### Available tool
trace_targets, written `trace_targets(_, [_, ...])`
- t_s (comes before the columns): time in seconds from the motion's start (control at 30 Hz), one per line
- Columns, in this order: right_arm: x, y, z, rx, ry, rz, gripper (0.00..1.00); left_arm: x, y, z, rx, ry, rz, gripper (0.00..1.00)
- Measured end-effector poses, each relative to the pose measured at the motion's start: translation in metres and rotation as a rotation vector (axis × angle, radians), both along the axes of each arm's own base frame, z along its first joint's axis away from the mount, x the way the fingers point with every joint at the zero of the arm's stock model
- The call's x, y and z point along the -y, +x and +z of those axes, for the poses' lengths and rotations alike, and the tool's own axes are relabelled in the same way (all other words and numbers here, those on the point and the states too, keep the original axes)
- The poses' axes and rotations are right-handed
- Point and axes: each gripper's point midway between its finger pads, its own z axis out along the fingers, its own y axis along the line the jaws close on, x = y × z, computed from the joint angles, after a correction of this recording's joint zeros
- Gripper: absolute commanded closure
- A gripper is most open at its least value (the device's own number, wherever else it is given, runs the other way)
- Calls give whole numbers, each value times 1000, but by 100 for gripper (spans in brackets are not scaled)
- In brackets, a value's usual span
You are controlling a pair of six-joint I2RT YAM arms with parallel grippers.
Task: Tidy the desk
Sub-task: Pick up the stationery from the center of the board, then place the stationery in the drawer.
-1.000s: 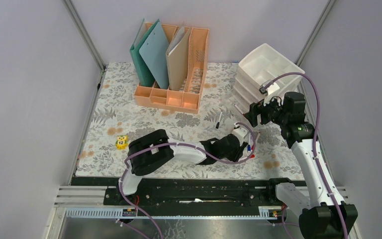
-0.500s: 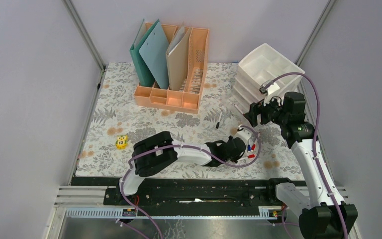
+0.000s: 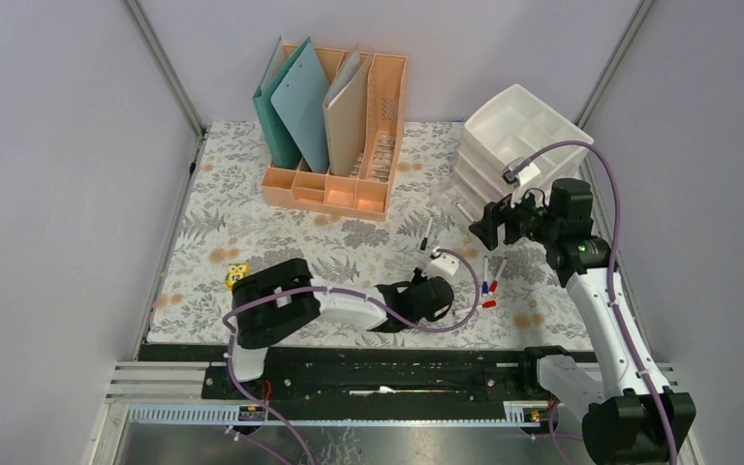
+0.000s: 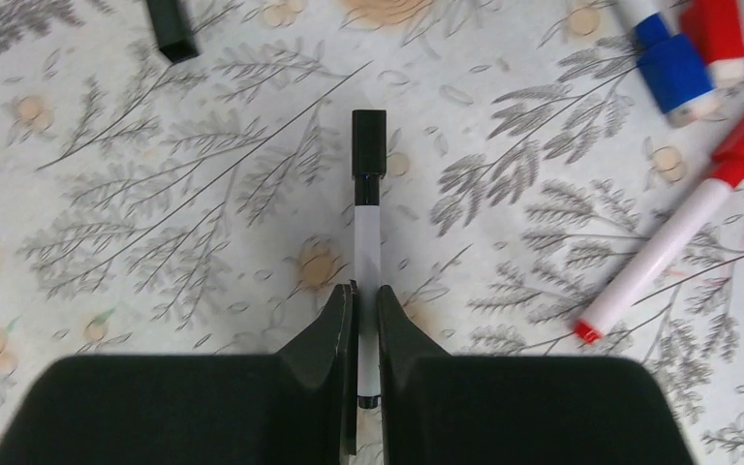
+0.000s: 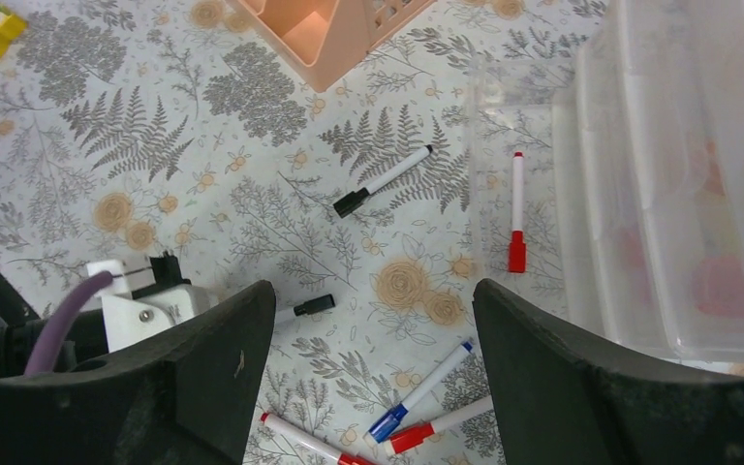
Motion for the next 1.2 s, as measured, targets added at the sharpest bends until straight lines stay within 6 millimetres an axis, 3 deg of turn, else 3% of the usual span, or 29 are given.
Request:
trace_targets(0.3, [-24, -13, -11, -79, 103, 129, 19, -45, -6, 4, -9, -47, 77, 100])
trace_targets(0.5, [-39, -19, -23, -179, 193, 204, 19, -61, -6, 29, -24, -261, 114, 100])
trace_targets(0.8, [-55, -28, -25, -237, 331, 261, 22, -67, 1, 68, -55, -614, 122, 100])
trace_targets(1.2, [-73, -33, -20, -318, 524, 298, 24, -44, -2, 146, 1, -980, 22, 100])
